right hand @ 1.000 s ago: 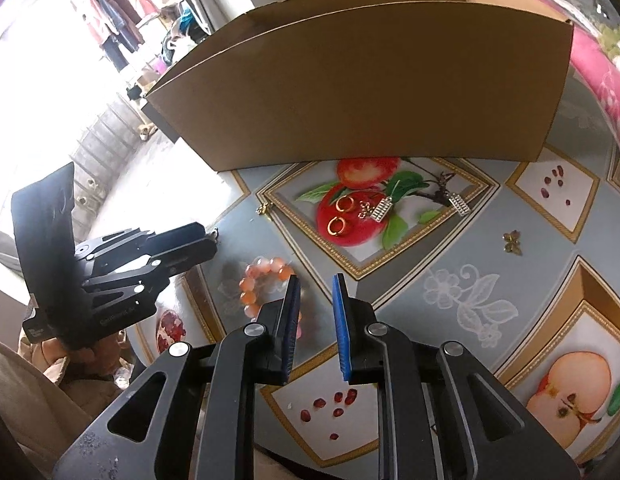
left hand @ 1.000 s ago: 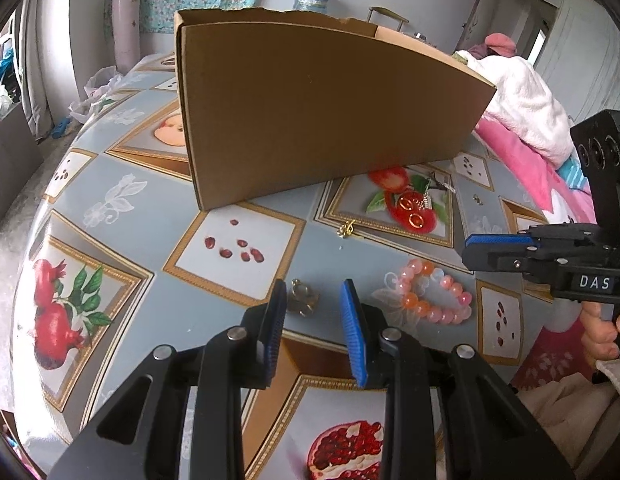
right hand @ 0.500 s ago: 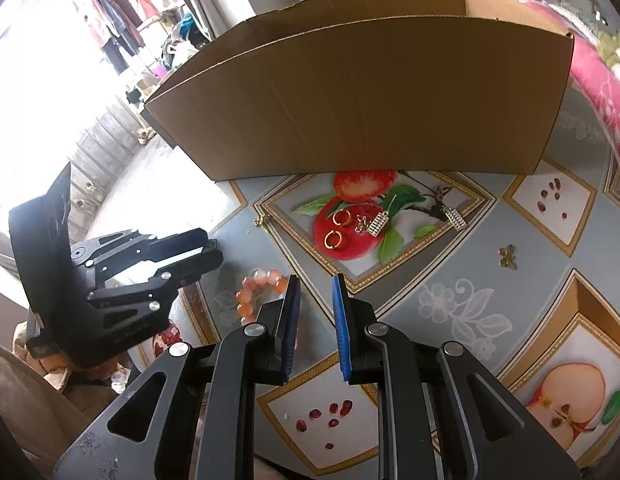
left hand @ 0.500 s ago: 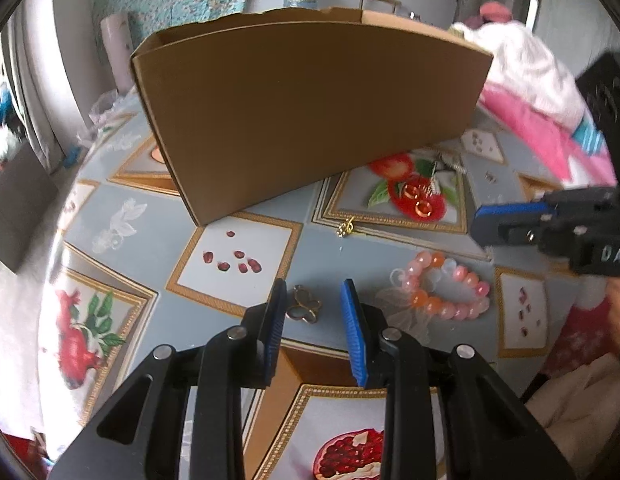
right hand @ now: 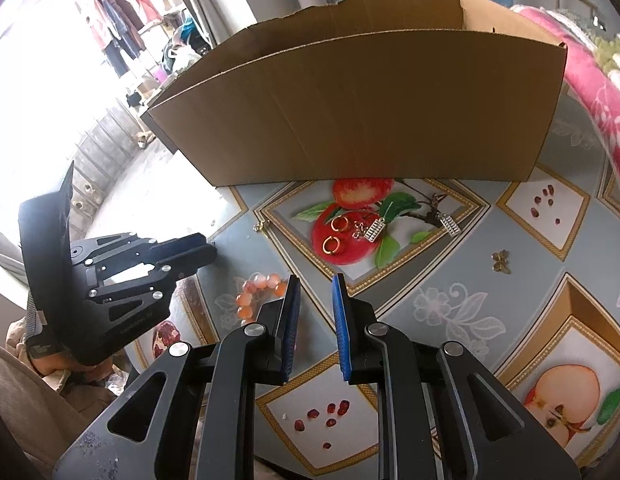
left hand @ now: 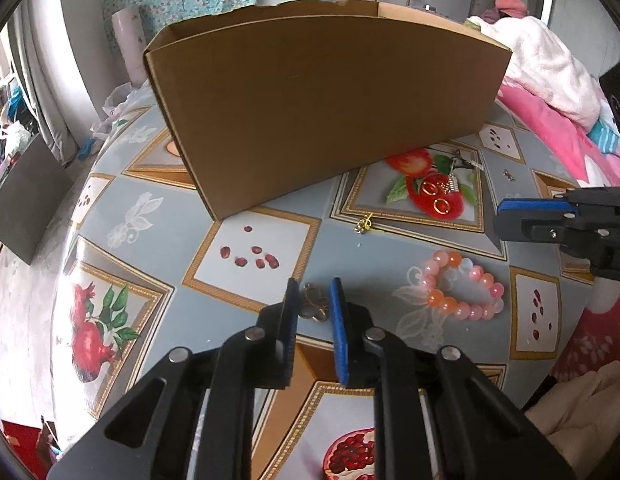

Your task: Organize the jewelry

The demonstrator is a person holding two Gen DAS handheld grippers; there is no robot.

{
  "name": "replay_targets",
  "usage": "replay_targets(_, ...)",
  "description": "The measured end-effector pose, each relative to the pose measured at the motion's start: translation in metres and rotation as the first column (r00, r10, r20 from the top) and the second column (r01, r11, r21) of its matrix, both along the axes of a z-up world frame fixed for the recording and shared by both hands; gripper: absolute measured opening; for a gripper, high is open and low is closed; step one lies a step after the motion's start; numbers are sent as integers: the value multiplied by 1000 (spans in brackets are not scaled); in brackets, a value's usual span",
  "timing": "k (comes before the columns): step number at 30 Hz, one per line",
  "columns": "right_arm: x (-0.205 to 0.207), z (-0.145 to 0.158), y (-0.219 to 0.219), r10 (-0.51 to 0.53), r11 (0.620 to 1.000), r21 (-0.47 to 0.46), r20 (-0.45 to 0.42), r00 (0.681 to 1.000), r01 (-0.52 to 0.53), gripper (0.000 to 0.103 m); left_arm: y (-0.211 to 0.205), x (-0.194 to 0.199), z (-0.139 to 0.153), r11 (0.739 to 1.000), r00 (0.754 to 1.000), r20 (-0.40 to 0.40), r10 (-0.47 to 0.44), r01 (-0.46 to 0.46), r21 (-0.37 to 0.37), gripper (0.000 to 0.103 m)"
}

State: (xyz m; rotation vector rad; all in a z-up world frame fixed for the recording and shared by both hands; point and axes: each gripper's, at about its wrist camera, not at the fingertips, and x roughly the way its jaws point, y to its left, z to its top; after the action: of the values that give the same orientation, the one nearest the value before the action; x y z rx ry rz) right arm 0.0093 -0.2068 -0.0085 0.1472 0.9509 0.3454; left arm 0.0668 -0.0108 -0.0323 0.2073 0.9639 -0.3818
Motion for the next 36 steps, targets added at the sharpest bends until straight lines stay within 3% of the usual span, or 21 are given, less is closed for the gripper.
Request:
replay_targets(18,-11,9,-4,-47,999,-6,47,998,47,17,24,-7,9,993,999,34,41,-37,-116,11)
replay_targets(27,-10,12,-63,-245,968,-35,53,968,247,26,24,-7,10,991,998,45,34,-28,-131,11)
replay_targets(36,10,4,-68,-252,959,-118,71,965,259,29,25,-4,7,991,999,39,38,-32,-132,11)
